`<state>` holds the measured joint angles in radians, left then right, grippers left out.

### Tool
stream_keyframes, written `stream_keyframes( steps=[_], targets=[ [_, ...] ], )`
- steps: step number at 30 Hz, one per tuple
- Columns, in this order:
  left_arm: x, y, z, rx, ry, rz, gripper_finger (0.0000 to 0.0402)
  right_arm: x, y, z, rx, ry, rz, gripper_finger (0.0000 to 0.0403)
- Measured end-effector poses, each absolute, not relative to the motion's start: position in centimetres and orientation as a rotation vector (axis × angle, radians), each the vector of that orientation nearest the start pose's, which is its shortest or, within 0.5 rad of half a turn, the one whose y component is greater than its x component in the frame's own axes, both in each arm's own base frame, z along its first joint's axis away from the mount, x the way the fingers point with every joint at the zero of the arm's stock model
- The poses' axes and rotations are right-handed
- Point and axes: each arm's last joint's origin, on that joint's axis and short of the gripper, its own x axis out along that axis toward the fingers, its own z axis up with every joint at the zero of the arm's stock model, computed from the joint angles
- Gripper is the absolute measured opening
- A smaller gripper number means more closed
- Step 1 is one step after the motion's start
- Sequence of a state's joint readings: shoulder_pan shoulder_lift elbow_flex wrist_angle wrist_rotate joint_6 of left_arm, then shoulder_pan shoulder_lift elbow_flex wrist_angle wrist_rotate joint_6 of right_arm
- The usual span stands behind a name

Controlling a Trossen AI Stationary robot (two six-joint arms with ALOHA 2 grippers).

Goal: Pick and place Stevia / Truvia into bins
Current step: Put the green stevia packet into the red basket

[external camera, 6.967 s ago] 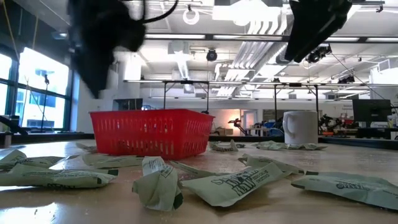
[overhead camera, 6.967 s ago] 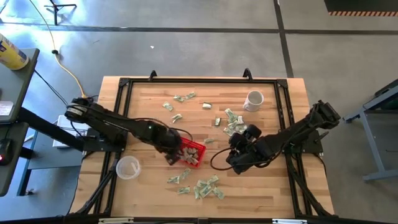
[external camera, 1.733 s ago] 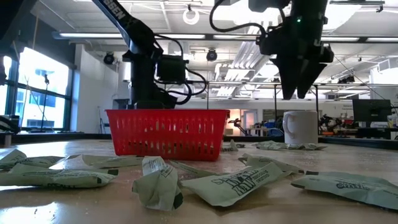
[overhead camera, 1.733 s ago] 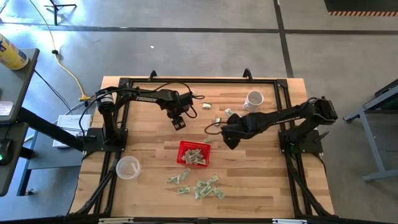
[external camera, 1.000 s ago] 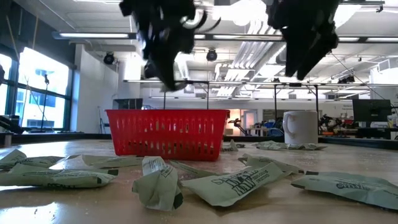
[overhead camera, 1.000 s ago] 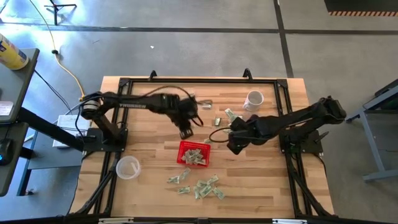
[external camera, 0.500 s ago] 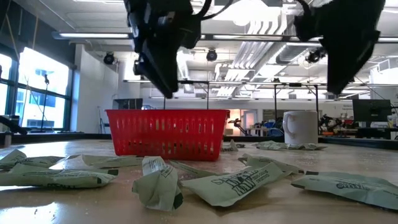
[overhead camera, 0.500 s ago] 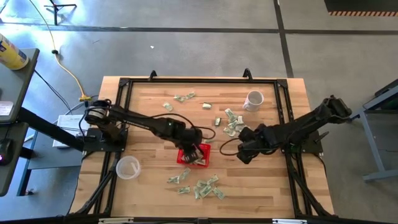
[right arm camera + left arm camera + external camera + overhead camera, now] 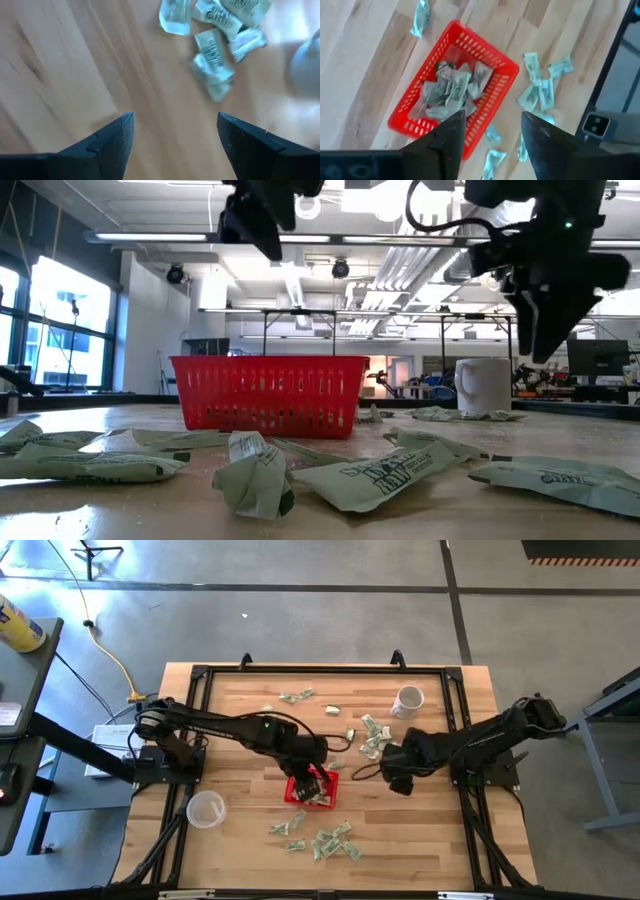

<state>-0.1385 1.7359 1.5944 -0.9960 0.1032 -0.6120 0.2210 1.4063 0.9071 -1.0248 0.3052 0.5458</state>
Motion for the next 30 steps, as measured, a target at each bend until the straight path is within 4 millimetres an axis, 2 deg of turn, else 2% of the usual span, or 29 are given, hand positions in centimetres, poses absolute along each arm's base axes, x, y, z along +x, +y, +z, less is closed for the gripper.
stream_keyframes(
  steps=[2,6,13,19,23,30],
  targets=[
    [34.9,-5.2,30.3,-0.498,1.186,0.135,0.0212,22.2,3.5,20.4,-0.032,1.413,-0.417,0.0275],
    [34.1,-4.7,30.3,-0.446,1.255,0.156,0.0187,22.3,2.0,20.1,-0.033,1.450,-0.371,0.0275],
    [32.7,-3.4,28.3,-0.436,1.306,0.207,0.0160,22.2,0.0,17.9,-0.118,1.462,-0.158,0.0275],
    [30.7,-2.6,25.6,-0.437,1.289,0.220,0.0156,21.4,-1.8,15.9,-0.105,1.469,-0.193,0.0275],
    [29.1,-1.1,23.4,-0.488,1.285,0.234,0.0156,21.2,-3.0,15.3,-0.034,1.445,-0.212,0.0275],
    [27.0,1.8,21.8,-0.533,1.280,0.256,0.0156,21.6,-4.8,15.2,0.050,1.373,-0.260,0.0275]
  ],
)
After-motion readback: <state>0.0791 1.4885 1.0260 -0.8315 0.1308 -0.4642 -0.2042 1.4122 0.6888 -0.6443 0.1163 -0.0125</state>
